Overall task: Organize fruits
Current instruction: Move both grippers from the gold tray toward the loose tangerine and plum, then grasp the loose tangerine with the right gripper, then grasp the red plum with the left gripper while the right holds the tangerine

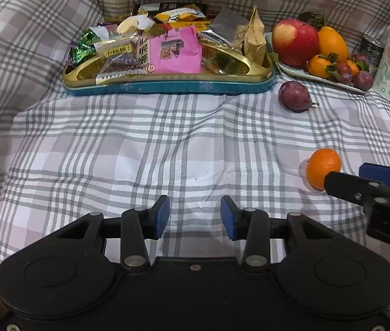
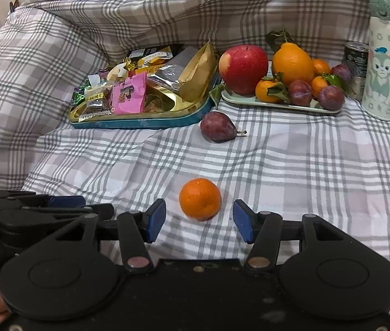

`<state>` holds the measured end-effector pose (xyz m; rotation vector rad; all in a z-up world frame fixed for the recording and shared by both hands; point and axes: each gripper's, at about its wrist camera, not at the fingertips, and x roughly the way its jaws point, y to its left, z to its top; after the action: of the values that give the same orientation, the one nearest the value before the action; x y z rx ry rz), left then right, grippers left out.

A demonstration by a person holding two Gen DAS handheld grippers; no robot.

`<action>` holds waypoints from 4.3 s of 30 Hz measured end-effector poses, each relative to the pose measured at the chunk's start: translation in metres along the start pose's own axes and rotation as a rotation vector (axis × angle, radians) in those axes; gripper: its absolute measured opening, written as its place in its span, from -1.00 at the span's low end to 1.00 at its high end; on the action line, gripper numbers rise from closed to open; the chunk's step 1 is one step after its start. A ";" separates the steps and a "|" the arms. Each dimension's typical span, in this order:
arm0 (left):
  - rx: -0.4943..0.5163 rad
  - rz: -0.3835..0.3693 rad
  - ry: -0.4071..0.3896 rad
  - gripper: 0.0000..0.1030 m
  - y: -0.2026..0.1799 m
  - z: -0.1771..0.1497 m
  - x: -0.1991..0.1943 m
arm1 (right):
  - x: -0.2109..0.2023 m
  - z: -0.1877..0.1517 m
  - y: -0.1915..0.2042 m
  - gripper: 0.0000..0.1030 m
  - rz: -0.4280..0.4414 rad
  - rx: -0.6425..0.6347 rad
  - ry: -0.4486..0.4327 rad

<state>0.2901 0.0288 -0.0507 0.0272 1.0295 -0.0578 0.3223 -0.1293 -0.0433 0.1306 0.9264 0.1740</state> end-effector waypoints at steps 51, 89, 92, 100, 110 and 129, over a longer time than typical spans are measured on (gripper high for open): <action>0.015 -0.038 -0.051 -0.14 -0.005 -0.002 -0.021 | 0.041 0.002 -0.012 -0.04 0.042 0.016 0.015; 0.149 -0.047 -0.159 -0.14 -0.095 0.085 0.013 | -0.025 -0.033 -0.072 -0.20 -0.106 0.190 -0.138; 0.140 -0.036 -0.158 -0.14 -0.101 0.097 0.022 | -0.026 -0.032 -0.073 -0.20 -0.093 0.193 -0.141; 0.133 0.015 -0.109 -0.14 -0.112 0.113 0.050 | -0.031 -0.033 -0.070 -0.20 -0.073 0.167 -0.149; 0.242 -0.008 -0.034 -0.15 -0.112 0.083 0.021 | -0.039 -0.037 -0.068 -0.20 -0.057 0.162 -0.152; 0.524 -0.107 -0.100 -0.14 -0.115 0.035 0.003 | -0.055 -0.051 -0.063 -0.20 -0.043 0.163 -0.137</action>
<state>0.3146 -0.0882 -0.0350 0.4420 0.8919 -0.4216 0.2546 -0.2005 -0.0419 0.2700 0.8050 0.0491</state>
